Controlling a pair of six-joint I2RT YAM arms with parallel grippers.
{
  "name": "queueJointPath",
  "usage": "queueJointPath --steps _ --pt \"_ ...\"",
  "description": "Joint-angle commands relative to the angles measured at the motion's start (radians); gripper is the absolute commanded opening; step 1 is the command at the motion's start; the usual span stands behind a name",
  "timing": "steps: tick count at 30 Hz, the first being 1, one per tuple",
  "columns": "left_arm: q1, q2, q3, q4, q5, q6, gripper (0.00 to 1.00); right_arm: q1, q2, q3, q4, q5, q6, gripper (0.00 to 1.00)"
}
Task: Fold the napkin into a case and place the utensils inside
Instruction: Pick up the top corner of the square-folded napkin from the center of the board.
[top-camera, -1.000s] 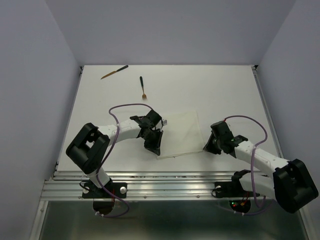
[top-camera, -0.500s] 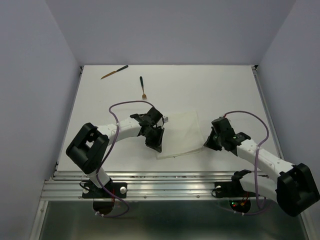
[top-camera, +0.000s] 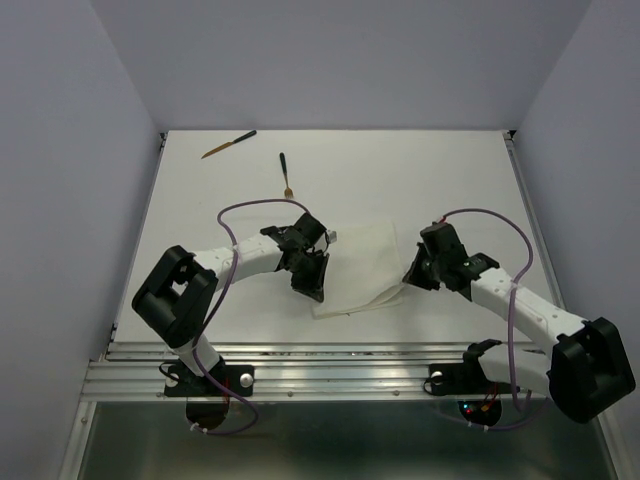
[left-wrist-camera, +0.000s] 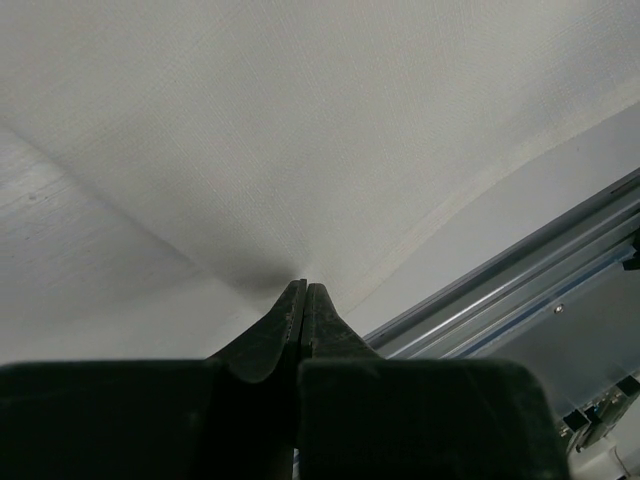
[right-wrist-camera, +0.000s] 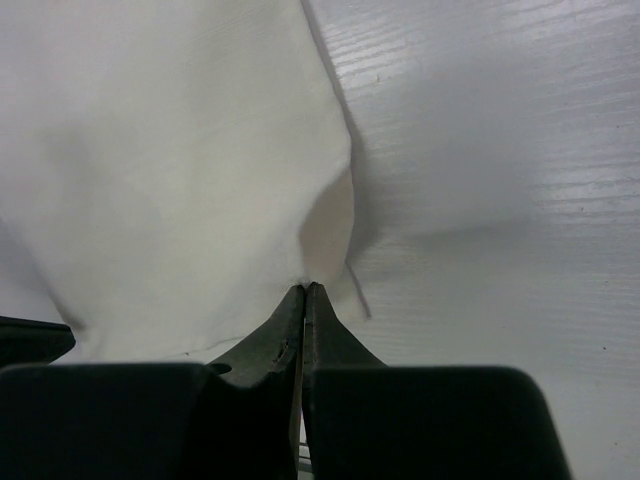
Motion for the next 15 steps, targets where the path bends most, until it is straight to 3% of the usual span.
queueJointPath --steps 1,15 --pt "-0.004 -0.036 0.037 -0.013 -0.019 -0.002 0.00 -0.008 0.013 0.053 0.007 -0.005 -0.027 0.01" --pt "-0.005 -0.018 0.113 0.018 0.026 0.026 0.00 -0.008 0.176 0.138 0.125 -0.098 -0.093 0.01"
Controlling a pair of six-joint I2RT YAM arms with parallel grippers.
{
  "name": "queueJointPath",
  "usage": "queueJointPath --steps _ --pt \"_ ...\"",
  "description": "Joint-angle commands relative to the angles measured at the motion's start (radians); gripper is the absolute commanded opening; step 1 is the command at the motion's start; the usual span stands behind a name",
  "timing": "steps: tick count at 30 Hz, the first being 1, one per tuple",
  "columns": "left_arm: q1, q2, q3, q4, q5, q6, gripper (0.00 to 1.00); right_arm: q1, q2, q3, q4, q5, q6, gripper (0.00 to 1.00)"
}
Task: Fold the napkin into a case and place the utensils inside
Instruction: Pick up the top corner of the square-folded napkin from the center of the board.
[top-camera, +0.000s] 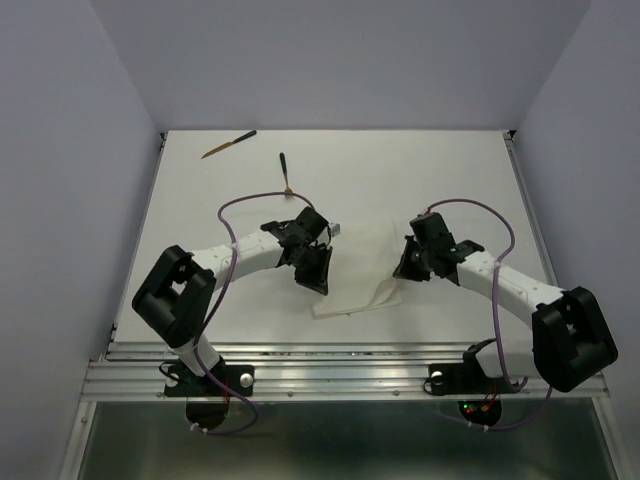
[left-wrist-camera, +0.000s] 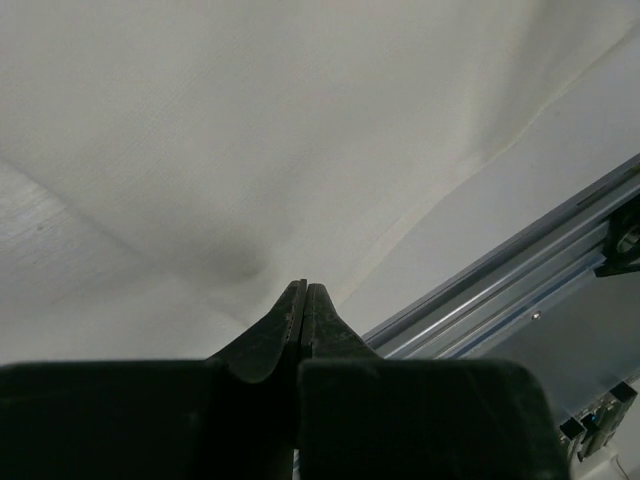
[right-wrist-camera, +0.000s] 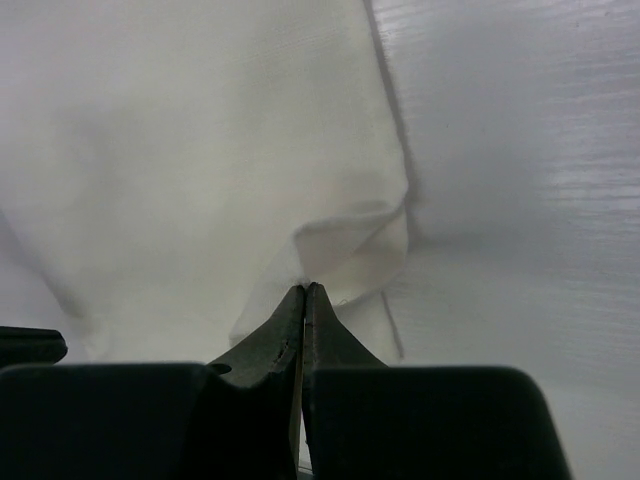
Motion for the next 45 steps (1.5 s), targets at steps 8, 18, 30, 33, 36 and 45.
queueJointPath --steps 8,18,30,33,36,45 --pt "-0.047 0.058 0.203 0.131 0.041 0.087 0.59 -0.008 0.028 0.068 0.088 -0.057 -0.023 0.01" --pt "-0.077 0.239 0.292 0.357 0.192 0.033 0.67 -0.008 0.002 0.042 0.086 -0.049 0.005 0.01" --pt "-0.077 0.368 0.366 0.397 0.276 -0.020 0.43 -0.008 -0.029 0.018 0.085 -0.054 0.014 0.01" --pt "-0.076 0.377 0.366 0.403 0.276 -0.026 0.16 -0.008 -0.033 0.010 0.082 -0.049 0.017 0.01" --pt "-0.076 0.387 0.368 0.401 0.276 -0.036 0.00 -0.008 -0.049 -0.002 0.068 -0.032 0.025 0.22" --pt "-0.076 0.377 0.348 0.423 0.287 -0.051 0.00 -0.008 -0.090 -0.001 -0.012 0.003 -0.018 0.43"
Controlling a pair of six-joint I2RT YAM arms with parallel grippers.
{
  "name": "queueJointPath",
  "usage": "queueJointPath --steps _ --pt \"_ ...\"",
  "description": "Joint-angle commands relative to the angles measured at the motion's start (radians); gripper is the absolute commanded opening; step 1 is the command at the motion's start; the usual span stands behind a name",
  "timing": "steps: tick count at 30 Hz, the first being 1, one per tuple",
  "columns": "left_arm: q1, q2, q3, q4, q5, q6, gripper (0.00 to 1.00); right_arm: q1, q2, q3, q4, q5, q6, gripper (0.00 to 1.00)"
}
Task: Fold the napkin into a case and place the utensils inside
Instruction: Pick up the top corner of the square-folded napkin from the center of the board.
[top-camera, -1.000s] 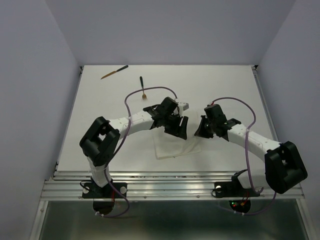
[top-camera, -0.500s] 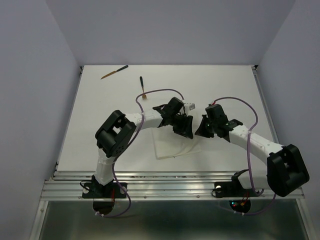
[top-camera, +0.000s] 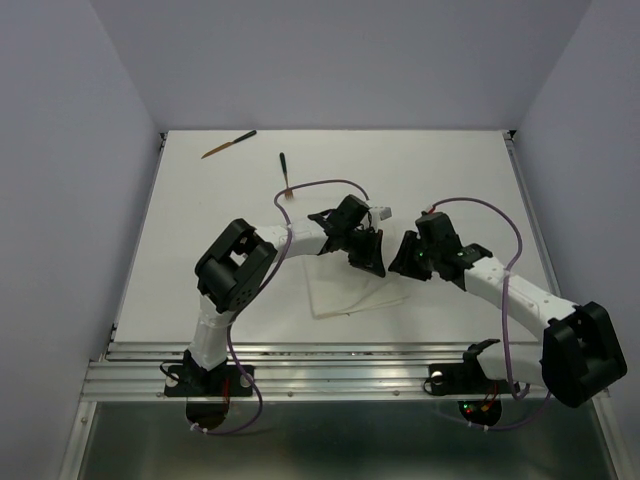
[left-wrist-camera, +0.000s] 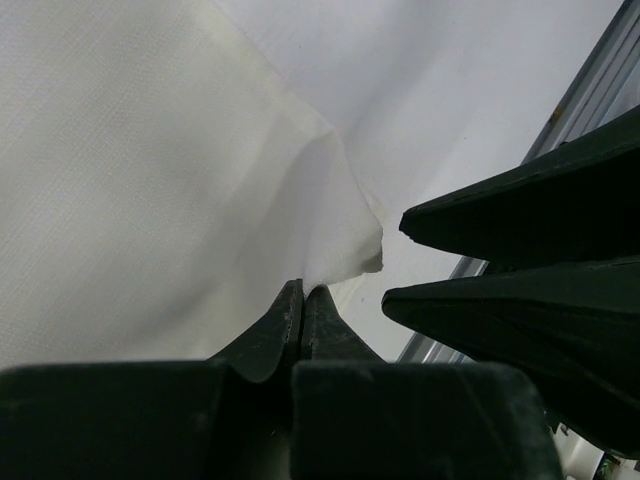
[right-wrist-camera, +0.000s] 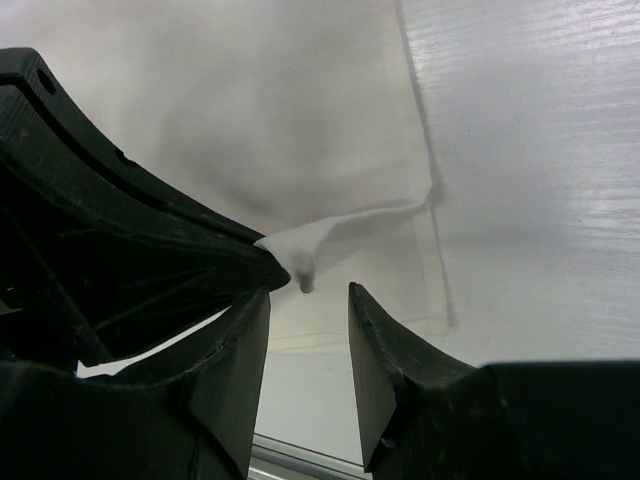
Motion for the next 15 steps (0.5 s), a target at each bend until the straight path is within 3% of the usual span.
queueJointPath --steps 1,8,15 --pt "0.002 -0.022 0.019 0.032 0.029 -0.006 0.00 -0.008 -0.019 0.005 -0.041 0.053 -0.031 0.44" --pt "0.000 -0.032 0.019 0.033 0.026 -0.009 0.00 -0.008 -0.067 -0.007 -0.023 0.095 0.044 0.48" --pt "0.002 -0.035 0.010 0.033 0.031 -0.006 0.00 -0.008 -0.051 -0.033 0.063 0.043 0.122 0.52"
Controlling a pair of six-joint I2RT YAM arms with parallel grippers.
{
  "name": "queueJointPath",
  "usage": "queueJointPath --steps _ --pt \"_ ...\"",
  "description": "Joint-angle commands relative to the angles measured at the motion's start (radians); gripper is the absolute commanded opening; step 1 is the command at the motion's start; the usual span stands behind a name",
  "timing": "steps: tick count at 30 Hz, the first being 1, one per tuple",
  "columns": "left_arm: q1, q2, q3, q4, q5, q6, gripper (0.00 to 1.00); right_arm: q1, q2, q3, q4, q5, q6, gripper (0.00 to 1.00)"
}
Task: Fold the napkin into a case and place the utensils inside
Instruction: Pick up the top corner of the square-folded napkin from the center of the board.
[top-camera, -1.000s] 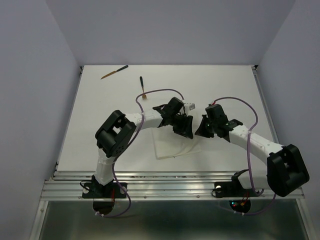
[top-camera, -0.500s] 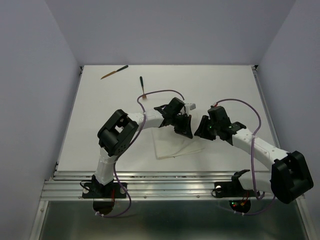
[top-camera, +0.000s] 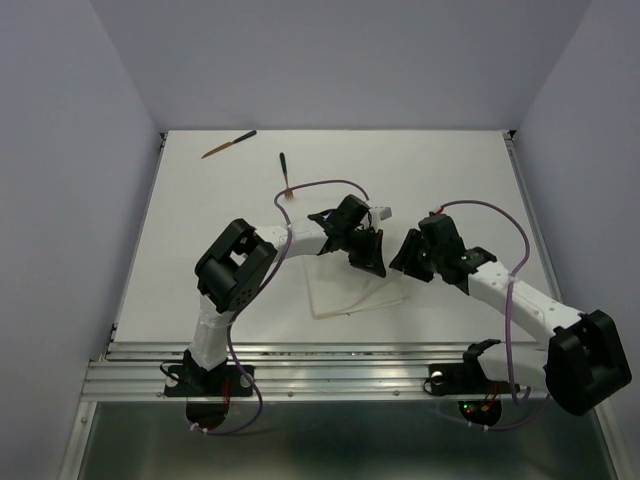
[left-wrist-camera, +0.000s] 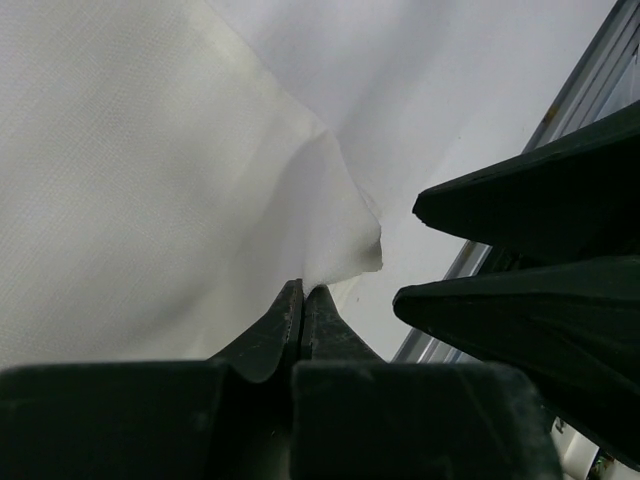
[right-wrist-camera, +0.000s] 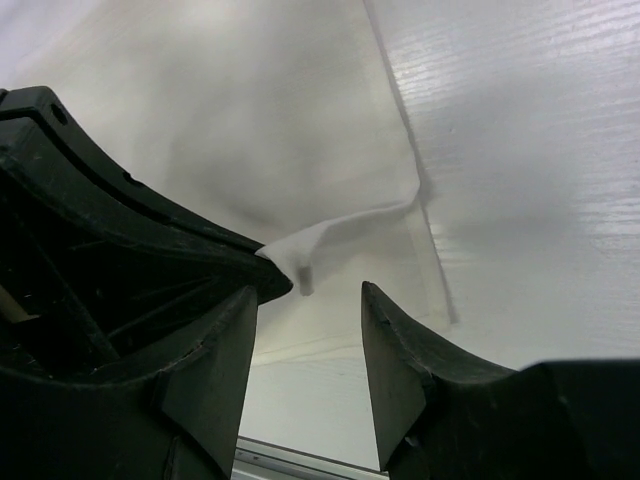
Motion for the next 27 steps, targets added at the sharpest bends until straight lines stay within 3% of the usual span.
queueJointPath --steps 1,5,18,22,24,25,26,27 --pt "0.003 -0.038 0.008 0.030 0.021 0.004 0.00 -0.008 0.006 -0.023 0.076 -0.017 0.067 0.52" --pt "0.003 -0.044 0.005 0.030 0.021 0.007 0.00 -0.008 0.028 -0.031 0.102 -0.018 0.079 0.50" --pt "0.003 -0.064 -0.013 0.030 0.024 0.015 0.00 -0.008 0.078 -0.037 0.162 -0.018 0.090 0.24" --pt "0.003 -0.068 -0.018 0.030 0.028 0.026 0.00 -0.008 0.079 -0.037 0.165 -0.017 0.088 0.04" --pt "0.003 -0.078 -0.020 0.030 0.027 0.026 0.00 -0.008 0.077 -0.034 0.164 -0.017 0.085 0.01" --pt "0.003 -0.079 -0.017 0.027 0.009 0.026 0.06 -0.008 0.077 -0.032 0.164 -0.015 0.085 0.01" --pt "0.002 -0.087 -0.010 0.013 -0.004 0.042 0.23 -0.008 0.080 -0.031 0.165 -0.017 0.081 0.01" --pt "0.003 -0.093 -0.006 -0.001 -0.016 0.043 0.33 -0.008 0.080 -0.028 0.164 -0.015 0.078 0.01"
